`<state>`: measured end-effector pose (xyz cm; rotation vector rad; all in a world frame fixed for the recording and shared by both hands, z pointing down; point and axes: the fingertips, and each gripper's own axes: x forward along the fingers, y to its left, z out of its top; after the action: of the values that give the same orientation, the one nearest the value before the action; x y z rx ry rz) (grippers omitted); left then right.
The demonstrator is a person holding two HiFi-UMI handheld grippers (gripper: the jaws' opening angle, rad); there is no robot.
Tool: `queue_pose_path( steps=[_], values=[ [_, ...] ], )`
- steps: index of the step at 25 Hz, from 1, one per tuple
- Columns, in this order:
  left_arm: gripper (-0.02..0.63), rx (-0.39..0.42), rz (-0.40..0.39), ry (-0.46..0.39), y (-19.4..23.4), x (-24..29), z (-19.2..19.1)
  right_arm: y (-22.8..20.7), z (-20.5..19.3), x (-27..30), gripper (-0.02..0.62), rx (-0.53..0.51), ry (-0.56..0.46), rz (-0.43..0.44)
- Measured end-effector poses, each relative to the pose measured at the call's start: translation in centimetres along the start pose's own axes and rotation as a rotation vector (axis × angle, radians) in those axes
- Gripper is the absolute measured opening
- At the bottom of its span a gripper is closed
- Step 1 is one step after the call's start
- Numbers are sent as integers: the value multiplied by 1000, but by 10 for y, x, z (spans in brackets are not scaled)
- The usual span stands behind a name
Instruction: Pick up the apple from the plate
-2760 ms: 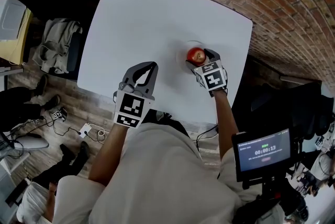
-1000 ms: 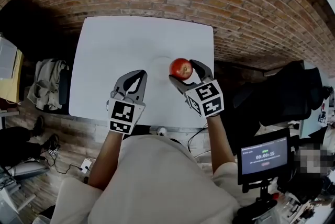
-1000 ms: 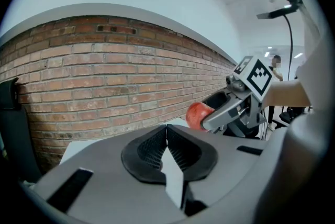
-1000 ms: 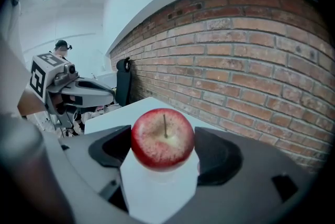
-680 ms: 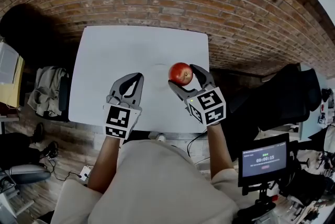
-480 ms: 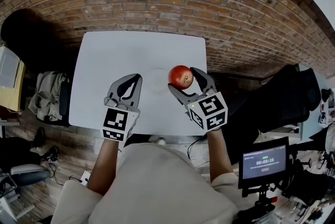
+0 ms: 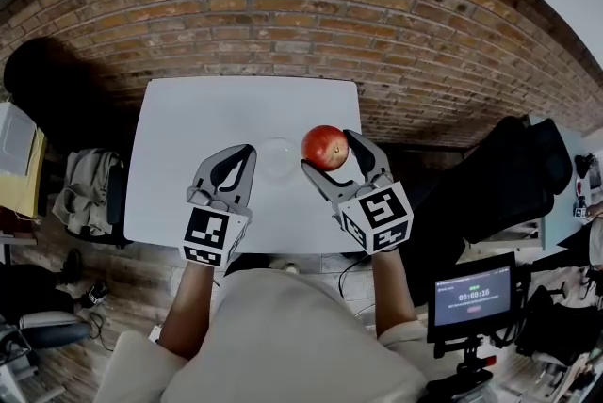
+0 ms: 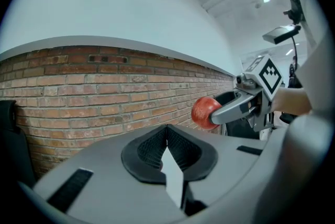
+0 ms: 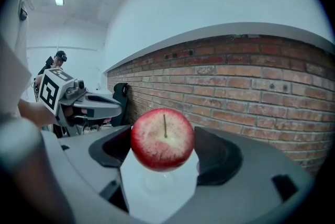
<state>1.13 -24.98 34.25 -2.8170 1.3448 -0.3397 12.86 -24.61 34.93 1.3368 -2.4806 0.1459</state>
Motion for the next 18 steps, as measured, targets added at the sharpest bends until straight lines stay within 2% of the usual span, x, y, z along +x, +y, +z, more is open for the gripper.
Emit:
queue_pose_path(
  steps=[4, 18],
  values=[
    [6, 3, -1, 0, -5, -4, 2, 0, 11, -10, 374, -13, -33, -22],
    [6, 26, 1, -20, -11, -16, 9, 12, 29, -25, 374, -24, -89, -14]
  ],
)
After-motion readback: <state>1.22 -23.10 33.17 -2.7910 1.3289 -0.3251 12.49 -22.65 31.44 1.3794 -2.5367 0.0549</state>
